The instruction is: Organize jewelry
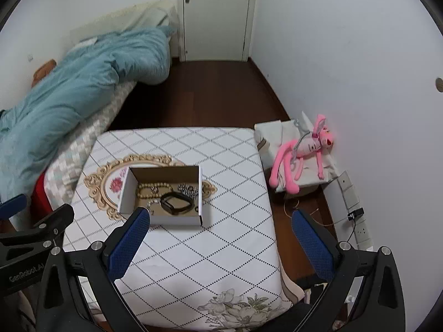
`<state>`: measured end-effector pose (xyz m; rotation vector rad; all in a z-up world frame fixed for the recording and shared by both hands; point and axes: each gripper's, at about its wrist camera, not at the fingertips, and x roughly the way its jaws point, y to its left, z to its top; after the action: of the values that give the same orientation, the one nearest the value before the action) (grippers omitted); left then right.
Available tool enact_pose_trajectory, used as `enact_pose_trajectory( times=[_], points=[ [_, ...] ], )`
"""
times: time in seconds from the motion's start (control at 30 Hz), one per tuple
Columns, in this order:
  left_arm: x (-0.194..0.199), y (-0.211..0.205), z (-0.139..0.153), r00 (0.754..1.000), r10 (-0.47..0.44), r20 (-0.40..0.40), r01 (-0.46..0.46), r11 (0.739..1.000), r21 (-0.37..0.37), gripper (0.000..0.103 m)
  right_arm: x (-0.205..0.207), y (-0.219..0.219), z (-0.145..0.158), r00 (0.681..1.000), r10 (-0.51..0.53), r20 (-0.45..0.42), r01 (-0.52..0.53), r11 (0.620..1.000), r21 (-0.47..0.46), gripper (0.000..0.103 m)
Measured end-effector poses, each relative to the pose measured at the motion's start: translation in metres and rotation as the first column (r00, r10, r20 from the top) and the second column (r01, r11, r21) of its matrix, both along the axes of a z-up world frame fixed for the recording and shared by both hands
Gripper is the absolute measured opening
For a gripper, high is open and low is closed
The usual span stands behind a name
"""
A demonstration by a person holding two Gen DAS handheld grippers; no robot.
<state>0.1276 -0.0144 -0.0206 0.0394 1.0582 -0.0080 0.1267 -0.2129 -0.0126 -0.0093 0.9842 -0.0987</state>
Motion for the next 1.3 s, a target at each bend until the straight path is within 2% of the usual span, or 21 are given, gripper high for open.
enact_pose_trajectory(
  times=[0.33, 1.3],
  points=[
    [0.008, 0.002, -0.018, 1.000, 0.009, -0.024, -0.008, 1.000, 0.013, 0.103, 0.017, 0.002, -0.021, 0.998, 0.007, -0.057, -0.009, 1.000, -0.024, 0.103],
    [0.008, 0.004, -0.017, 1.000, -0.005, 0.000, 0.005, 1.000, 0.009, 0.103, 0.017, 0.001, -0.033, 0.997, 0.011, -0.082, -0.013, 1.000, -0.020, 0.103]
  ],
)
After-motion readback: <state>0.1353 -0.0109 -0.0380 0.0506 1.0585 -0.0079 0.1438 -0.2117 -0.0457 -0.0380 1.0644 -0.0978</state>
